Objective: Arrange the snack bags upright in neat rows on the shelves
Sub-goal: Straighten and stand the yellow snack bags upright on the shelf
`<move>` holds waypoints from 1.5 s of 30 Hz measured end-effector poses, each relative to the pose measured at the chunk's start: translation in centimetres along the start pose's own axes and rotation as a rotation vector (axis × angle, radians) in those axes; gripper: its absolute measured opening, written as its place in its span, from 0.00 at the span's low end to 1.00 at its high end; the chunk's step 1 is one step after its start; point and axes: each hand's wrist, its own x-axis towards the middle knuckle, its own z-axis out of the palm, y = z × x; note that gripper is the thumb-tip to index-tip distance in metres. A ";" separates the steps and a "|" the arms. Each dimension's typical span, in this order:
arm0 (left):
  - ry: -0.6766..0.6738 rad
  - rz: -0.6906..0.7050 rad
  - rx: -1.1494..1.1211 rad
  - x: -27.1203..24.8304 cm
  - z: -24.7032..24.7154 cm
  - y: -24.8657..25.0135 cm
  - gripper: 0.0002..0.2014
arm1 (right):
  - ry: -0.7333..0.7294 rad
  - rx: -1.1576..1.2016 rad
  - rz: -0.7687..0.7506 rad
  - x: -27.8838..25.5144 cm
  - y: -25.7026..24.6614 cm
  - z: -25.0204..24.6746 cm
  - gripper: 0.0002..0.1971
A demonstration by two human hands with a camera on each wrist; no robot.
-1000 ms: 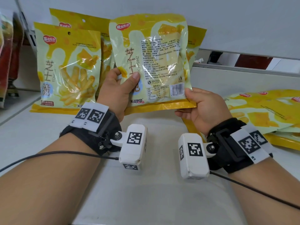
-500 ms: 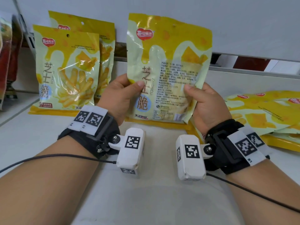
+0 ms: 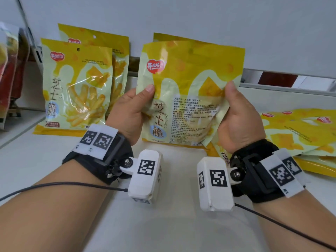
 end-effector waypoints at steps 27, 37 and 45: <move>-0.047 0.070 -0.008 -0.6 1.5 1.5 0.14 | 0.087 -0.459 0.046 -1.5 -1.6 1.1 0.09; -0.393 -0.245 0.037 -1.9 4.6 0.7 0.35 | 0.044 -0.987 0.069 -3.4 -2.9 0.6 0.19; 0.330 -0.136 0.560 2.6 3.4 -1.2 0.15 | 0.496 -0.901 0.130 -2.5 -6.6 -4.2 0.10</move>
